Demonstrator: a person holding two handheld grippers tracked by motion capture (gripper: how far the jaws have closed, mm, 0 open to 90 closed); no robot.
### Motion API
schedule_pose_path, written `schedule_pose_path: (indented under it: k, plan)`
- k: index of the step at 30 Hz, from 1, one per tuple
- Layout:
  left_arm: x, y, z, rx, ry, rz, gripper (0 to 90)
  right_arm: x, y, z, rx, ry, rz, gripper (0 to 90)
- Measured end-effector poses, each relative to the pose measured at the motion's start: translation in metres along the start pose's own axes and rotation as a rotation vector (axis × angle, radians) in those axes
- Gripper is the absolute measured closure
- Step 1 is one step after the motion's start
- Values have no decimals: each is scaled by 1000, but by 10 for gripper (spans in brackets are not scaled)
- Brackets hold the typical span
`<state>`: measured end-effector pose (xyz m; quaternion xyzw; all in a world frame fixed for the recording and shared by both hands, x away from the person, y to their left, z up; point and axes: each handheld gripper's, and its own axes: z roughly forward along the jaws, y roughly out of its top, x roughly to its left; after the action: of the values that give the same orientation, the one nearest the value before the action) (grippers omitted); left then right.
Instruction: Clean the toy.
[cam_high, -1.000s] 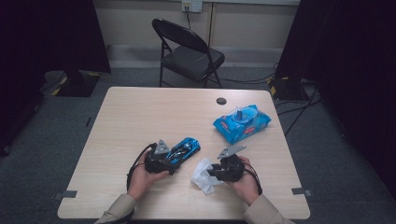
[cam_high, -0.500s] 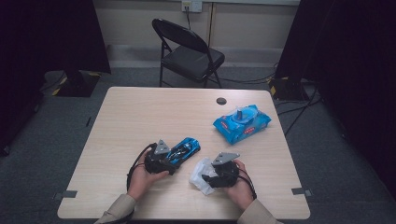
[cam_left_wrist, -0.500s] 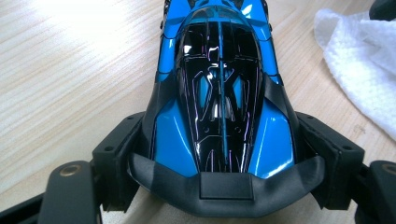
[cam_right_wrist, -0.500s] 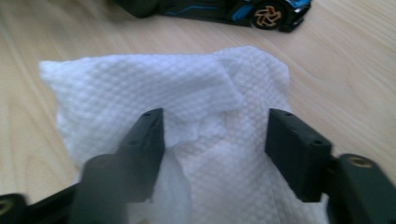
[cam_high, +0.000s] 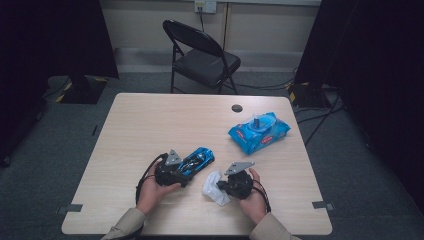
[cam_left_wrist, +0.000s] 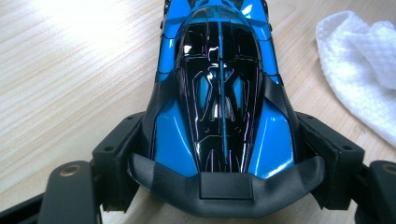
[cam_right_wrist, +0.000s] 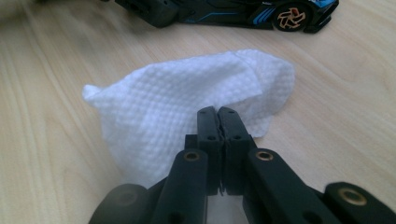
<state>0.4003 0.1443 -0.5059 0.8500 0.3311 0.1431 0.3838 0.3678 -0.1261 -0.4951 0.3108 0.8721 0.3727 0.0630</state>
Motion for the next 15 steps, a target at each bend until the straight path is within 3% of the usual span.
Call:
schedule_pose_path:
  k: [7, 15]
  plan:
    - [0, 0, 0, 1, 0, 1, 242, -7, 5, -9, -45, 60, 71, 896]
    - [0, -1, -1, 1, -1, 1, 242, -13, 25, -20, -80, 82, 87, 898]
